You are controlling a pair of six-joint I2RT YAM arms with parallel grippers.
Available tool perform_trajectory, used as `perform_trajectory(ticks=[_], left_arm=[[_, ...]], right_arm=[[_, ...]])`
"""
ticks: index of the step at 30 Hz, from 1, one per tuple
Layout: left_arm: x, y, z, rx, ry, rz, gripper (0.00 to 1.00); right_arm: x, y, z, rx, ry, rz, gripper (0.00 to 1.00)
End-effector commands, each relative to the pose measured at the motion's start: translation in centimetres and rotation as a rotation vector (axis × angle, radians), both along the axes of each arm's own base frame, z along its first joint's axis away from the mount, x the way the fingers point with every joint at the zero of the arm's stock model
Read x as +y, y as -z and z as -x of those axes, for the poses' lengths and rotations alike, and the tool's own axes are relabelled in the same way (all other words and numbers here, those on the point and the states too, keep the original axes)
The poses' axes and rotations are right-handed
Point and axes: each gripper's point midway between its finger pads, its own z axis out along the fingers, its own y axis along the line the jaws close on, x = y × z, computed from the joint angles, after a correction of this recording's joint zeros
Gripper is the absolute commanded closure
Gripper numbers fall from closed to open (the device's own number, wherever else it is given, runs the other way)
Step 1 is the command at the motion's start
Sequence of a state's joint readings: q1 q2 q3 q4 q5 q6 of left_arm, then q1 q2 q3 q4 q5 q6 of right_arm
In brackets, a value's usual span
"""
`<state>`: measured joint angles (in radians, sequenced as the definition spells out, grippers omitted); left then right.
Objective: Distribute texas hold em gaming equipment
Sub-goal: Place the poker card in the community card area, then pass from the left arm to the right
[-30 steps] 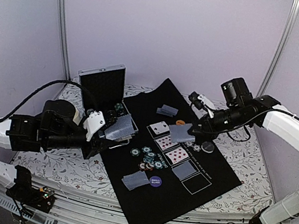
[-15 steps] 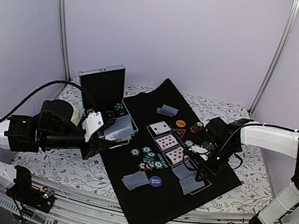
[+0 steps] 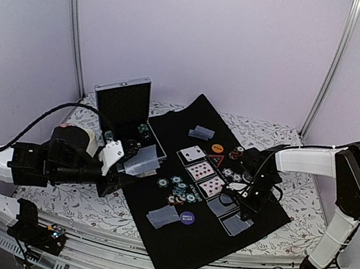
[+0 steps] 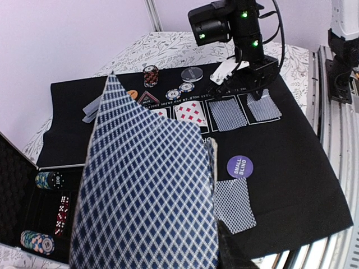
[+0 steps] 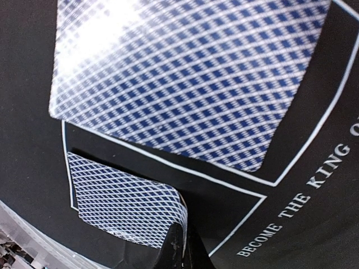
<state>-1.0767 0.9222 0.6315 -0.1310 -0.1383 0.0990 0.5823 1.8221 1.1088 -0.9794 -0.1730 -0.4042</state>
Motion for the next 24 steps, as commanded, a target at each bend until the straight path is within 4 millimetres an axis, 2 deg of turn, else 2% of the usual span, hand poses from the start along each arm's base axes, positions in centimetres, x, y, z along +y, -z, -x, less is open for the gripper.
perform_trajectory(ticks=[1, 4, 5, 8, 10, 12, 15, 17, 18, 20, 21, 22, 24], left_arm=[[0.2, 0.5, 0.1, 0.034, -0.016, 0.047, 0.65], [0.3, 0.9, 0.2, 0.047, -0.022, 0.065, 0.66], [0.3, 1.2, 0.2, 0.050, -0.025, 0.068, 0.66], [0.6, 2.1, 0.1, 0.059, -0.040, 0.072, 0.66], [0.7, 2.8, 0.1, 0.066, -0.048, 0.071, 0.66], [0.8, 3.3, 0.1, 0.076, -0.058, 0.075, 0.66], [0.8, 4.0, -0.1, 0.086, -0.076, 0.093, 0.66], [0.9, 4.7, -0.2, 0.091, -0.088, 0.098, 0.66], [0.9, 5.1, -0.3, 0.095, -0.097, 0.100, 0.66], [0.9, 5.7, -0.5, 0.097, -0.109, 0.107, 0.66], [0.9, 6.2, -0.6, 0.099, -0.112, 0.108, 0.66], [0.8, 6.3, -0.6, 0.097, -0.109, 0.115, 0.66], [0.6, 6.4, -0.6, 0.090, -0.103, 0.123, 0.66]], right_arm=[[-0.6, 0.4, -1.9, -0.059, -0.002, 0.062, 0.96], [-0.7, 0.3, -2.0, -0.064, 0.004, 0.071, 0.89], [-0.7, 0.2, -2.0, -0.067, 0.007, 0.072, 0.84], [-0.5, -0.6, -2.6, -0.097, 0.018, 0.066, 0.59], [-0.5, -1.4, -3.3, -0.132, 0.035, 0.074, 0.51], [-0.6, -2.4, -4.1, -0.176, 0.050, 0.082, 0.46], [1.1, -5.8, -6.4, -0.295, 0.075, 0.041, 0.44], [3.6, -8.8, -7.6, -0.388, 0.072, -0.052, 0.42], [5.5, -10.8, -8.0, -0.439, 0.062, -0.130, 0.41], [10.7, -15.0, -8.4, -0.520, 0.025, -0.366, 0.38], [13.5, -17.1, -7.8, -0.536, -0.005, -0.515, 0.33], [16.2, -19.3, -6.6, -0.517, -0.050, -0.689, 0.24], [20.1, -23.3, -3.7, -0.438, -0.125, -1.007, 0.13]])
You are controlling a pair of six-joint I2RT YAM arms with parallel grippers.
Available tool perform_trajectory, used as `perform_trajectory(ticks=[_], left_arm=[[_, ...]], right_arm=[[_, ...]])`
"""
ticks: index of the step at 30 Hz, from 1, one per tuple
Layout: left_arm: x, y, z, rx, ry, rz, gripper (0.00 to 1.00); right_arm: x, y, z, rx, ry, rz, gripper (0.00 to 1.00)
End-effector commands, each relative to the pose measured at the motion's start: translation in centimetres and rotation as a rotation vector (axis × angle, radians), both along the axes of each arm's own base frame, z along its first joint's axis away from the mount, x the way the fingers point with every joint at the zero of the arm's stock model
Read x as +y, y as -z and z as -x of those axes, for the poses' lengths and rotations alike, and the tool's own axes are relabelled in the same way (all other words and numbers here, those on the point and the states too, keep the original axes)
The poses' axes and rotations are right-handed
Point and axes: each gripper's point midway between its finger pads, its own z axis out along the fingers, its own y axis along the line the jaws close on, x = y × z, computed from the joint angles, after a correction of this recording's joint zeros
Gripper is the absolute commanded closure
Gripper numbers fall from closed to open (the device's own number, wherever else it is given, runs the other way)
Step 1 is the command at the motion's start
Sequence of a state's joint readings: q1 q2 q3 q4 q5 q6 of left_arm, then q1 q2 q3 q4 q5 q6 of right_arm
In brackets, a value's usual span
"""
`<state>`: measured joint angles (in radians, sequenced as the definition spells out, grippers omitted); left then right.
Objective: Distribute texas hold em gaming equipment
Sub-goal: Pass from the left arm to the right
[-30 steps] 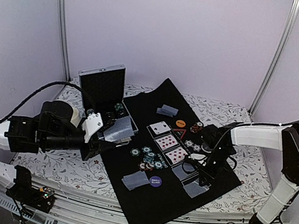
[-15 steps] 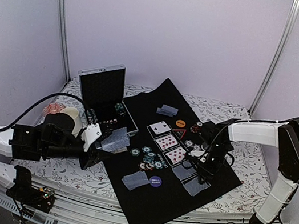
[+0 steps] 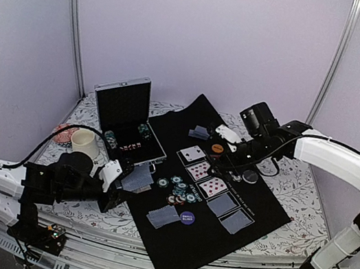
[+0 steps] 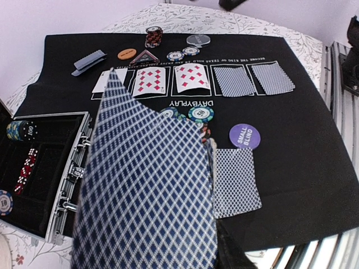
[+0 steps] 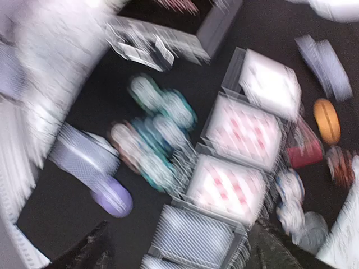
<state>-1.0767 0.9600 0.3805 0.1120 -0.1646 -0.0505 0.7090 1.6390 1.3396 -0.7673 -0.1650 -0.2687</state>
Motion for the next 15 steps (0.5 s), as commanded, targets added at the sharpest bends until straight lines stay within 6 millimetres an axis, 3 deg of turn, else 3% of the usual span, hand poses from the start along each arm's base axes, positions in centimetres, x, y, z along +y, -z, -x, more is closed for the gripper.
perform_trajectory(ticks=[1, 4, 10, 15], left_arm=[[-0.7, -1.3, -0.7, -0.038, -0.019, 0.089, 0.66], [-0.9, -1.8, -0.8, -0.055, -0.011, 0.101, 0.66], [-1.1, -2.6, -0.6, -0.070, 0.010, 0.113, 0.66], [-1.2, -3.0, -0.7, -0.089, 0.012, 0.114, 0.66]], right_arm=[[10.4, -11.0, 4.4, -0.005, -0.316, -0.689, 0.11], [12.8, -11.2, 4.5, 0.183, -0.281, -0.839, 0.00], [16.4, -7.4, 6.5, 0.368, -0.339, -0.827, 0.01], [18.8, -6.8, 7.9, 0.423, -0.405, -0.835, 0.01]])
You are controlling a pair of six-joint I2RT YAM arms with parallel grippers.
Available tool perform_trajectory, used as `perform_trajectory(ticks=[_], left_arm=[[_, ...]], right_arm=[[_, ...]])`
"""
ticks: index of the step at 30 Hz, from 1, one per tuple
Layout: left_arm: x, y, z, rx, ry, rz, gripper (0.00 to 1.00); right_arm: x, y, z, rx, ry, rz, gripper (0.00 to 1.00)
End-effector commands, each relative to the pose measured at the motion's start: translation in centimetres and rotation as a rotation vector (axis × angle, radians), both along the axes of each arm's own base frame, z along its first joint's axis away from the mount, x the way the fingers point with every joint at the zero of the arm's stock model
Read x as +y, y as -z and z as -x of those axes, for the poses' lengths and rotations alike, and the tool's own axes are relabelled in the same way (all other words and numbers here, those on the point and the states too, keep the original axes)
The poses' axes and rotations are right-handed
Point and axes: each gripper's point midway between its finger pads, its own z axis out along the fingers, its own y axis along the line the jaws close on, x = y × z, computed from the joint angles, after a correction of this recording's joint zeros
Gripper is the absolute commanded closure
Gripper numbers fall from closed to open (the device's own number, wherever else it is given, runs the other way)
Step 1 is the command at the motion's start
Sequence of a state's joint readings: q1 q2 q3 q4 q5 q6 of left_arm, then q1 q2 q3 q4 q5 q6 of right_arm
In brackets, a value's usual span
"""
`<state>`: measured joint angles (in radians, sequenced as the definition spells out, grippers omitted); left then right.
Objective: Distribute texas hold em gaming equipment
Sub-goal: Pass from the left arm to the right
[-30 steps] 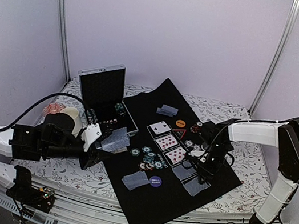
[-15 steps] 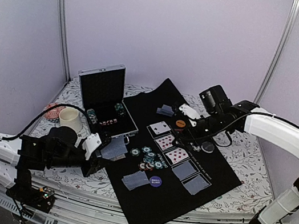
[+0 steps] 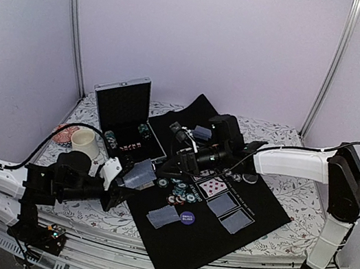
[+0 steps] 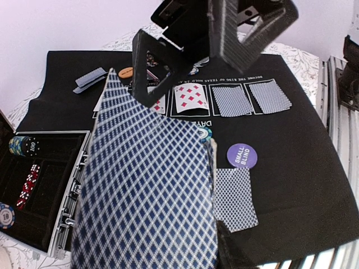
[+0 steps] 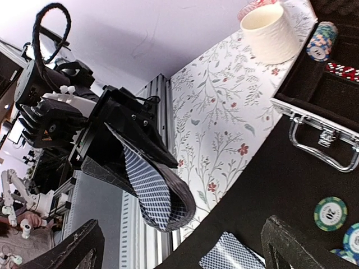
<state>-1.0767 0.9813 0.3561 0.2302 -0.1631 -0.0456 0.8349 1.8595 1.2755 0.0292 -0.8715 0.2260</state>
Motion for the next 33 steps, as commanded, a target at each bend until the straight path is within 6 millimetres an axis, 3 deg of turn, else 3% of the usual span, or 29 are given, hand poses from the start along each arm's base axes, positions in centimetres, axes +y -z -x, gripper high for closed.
perform_trajectory(ticks=[1, 10, 15, 19, 26, 28, 31, 33], left_arm=[[-0.5, -2.1, -0.4, -0.053, 0.008, 0.052, 0.66], [-0.7, -2.8, -0.2, -0.075, 0.026, 0.057, 0.66], [-0.7, -2.9, -0.1, -0.087, 0.035, 0.059, 0.66], [-0.7, -2.8, -0.1, -0.093, 0.042, 0.053, 0.66], [-0.6, -2.7, -0.9, -0.110, 0.004, 0.015, 0.65], [-0.2, -2.5, -1.5, -0.113, -0.034, -0.005, 0.55], [0.2, -1.8, -2.2, -0.092, -0.088, -0.038, 0.20], [0.3, -1.4, -2.3, -0.060, -0.103, -0.054, 0.07]], right_arm=[[2.7, -3.0, 2.1, 0.008, -0.117, -0.117, 0.02], [4.6, 0.3, 2.1, 0.076, -0.116, -0.050, 0.22], [5.6, 0.5, 2.9, 0.103, -0.154, -0.051, 0.44], [6.2, 0.5, 4.0, 0.114, -0.195, -0.055, 0.52], [6.3, 1.2, 4.2, 0.133, -0.204, 0.000, 0.85], [6.1, 1.8, 3.9, 0.119, -0.190, 0.028, 0.97], [6.0, 3.0, 2.7, 0.099, -0.135, 0.074, 0.98], [5.7, 4.3, 1.3, 0.108, -0.081, 0.112, 0.98]])
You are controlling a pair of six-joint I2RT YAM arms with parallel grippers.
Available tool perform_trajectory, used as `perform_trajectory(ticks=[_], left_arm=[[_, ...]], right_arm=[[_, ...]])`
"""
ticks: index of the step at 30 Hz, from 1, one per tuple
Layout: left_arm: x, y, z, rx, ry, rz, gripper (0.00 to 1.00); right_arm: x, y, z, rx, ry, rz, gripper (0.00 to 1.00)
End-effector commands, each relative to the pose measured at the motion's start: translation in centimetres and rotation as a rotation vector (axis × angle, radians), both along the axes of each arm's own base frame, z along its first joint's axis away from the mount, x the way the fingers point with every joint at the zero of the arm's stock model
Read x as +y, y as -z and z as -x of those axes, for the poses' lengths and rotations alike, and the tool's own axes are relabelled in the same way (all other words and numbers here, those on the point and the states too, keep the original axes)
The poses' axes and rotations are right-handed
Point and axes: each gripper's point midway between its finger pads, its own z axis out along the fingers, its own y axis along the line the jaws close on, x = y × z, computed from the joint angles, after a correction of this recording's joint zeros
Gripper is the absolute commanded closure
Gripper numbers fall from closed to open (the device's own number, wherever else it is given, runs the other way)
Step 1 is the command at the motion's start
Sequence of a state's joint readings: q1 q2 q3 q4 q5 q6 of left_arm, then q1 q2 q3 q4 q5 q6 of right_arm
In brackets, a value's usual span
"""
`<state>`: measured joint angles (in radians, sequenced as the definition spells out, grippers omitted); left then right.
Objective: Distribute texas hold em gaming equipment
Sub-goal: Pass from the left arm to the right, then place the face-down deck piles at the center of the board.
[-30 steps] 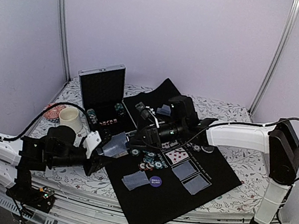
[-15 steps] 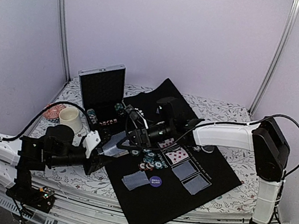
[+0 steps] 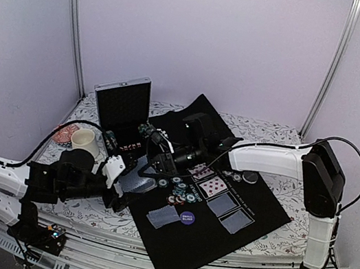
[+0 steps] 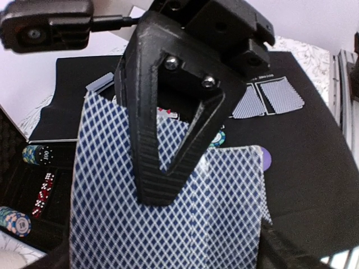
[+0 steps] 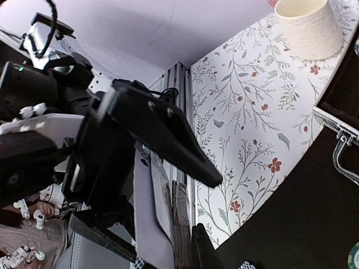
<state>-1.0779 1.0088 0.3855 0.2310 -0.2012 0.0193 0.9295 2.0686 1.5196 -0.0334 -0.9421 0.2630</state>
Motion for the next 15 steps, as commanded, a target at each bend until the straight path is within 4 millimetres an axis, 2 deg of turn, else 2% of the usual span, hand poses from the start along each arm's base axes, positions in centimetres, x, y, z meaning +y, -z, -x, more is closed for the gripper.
perform_trajectory(ticks=[1, 4, 9, 15], left_arm=[[0.6, -0.9, -1.5, 0.016, -0.102, -0.007, 0.03], [1.1, -1.4, -1.5, 0.046, -0.135, 0.016, 0.02], [2.5, -2.8, -1.9, 0.044, -0.205, 0.057, 0.02], [4.1, -2.2, -2.3, 0.092, -0.303, 0.058, 0.02]], right_arm=[[-0.3, 3.9, -1.8, 0.024, 0.088, 0.133, 0.98], [-0.4, 6.2, -3.5, 0.035, 0.162, 0.207, 0.98], [0.7, 8.4, -4.4, 0.078, 0.172, 0.231, 0.98], [1.8, 10.6, -5.6, 0.089, 0.210, 0.236, 0.98]])
